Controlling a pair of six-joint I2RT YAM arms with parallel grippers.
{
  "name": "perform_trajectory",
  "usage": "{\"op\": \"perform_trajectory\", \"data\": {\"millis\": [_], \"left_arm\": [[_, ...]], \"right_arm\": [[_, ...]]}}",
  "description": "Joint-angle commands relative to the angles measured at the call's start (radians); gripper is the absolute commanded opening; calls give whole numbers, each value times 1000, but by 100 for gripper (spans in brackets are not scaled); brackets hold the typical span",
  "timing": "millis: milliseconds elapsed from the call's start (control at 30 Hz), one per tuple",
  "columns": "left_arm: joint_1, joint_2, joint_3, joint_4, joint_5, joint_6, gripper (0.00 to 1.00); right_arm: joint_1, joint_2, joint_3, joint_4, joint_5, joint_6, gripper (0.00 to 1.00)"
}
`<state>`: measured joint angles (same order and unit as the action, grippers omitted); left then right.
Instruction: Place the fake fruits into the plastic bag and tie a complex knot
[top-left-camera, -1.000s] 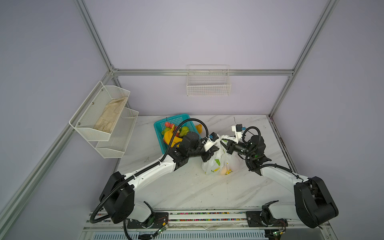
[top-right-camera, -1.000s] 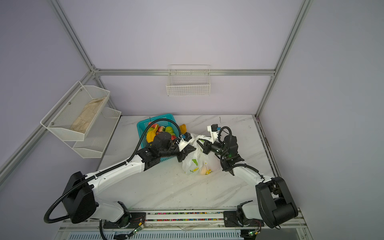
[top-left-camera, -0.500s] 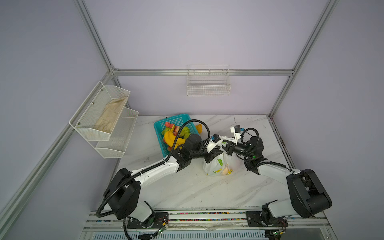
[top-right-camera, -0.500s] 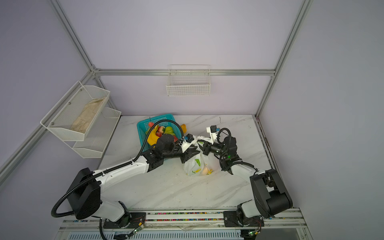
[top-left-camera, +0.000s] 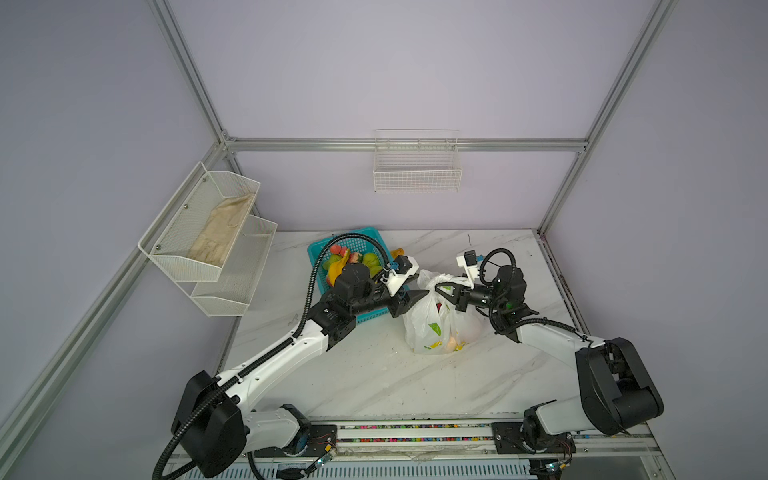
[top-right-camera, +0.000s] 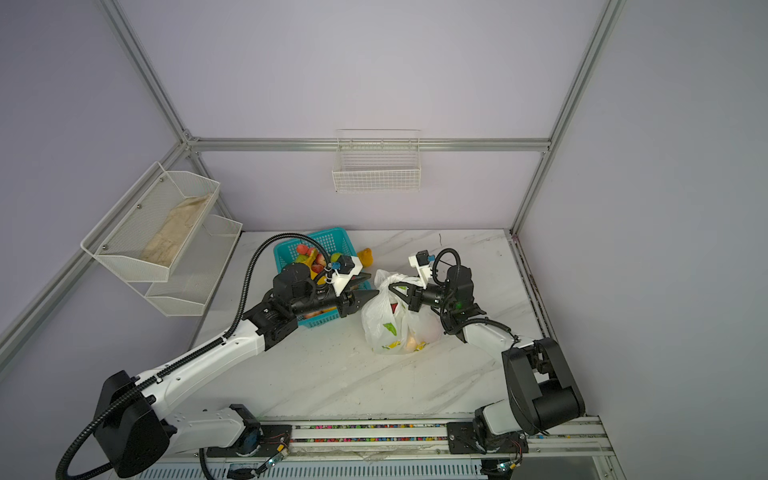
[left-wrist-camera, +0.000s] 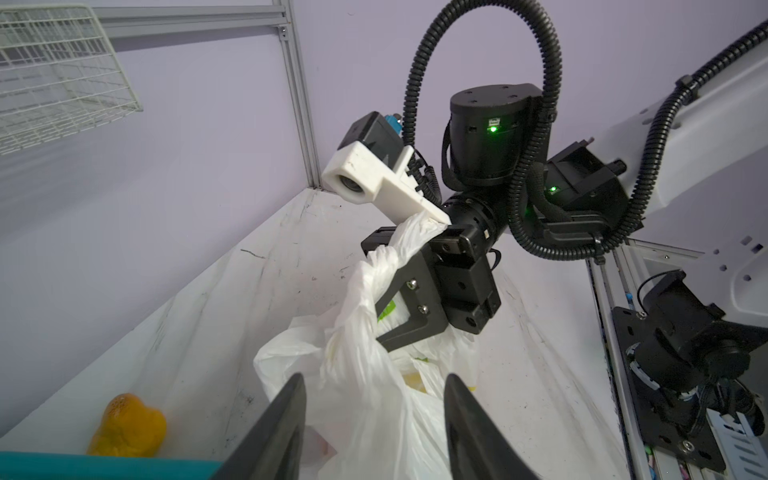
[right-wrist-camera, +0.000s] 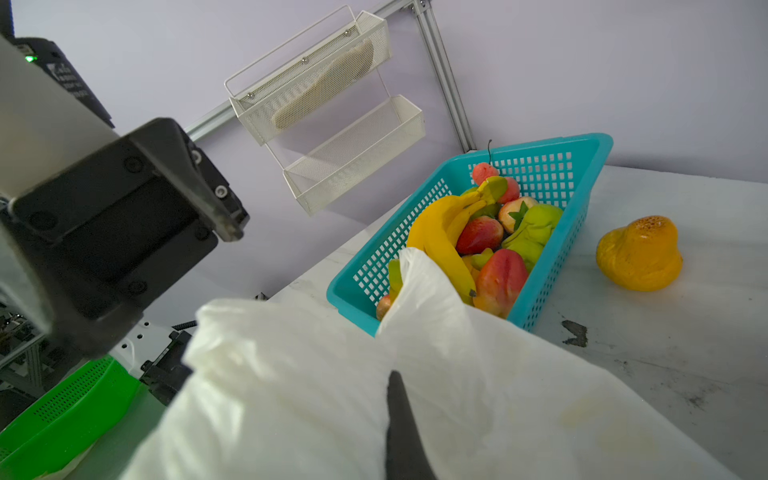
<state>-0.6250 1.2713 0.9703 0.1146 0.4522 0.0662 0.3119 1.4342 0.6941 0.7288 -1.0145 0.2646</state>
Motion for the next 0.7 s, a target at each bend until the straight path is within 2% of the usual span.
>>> {"op": "perform_trajectory", "data": {"millis": [0, 200, 367, 467, 667], "left_arm": [[29, -1, 13, 6, 14, -31, 44], [31, 85, 99, -103, -19, 33, 31], [31, 175, 140, -90, 71, 49, 29], [29, 208, 154, -84, 121, 70, 29], [24, 239, 128, 1, 149, 62, 33]], "right_arm": [[-5, -33, 28, -76, -30, -72, 0], [-6, -53, 47, -158, -29, -107, 0], [-6, -55, 49, -204, -31, -121, 0], [-5, -82, 24, -107, -39, -44, 0], [5, -66, -8, 113, -39, 158, 0]]}}
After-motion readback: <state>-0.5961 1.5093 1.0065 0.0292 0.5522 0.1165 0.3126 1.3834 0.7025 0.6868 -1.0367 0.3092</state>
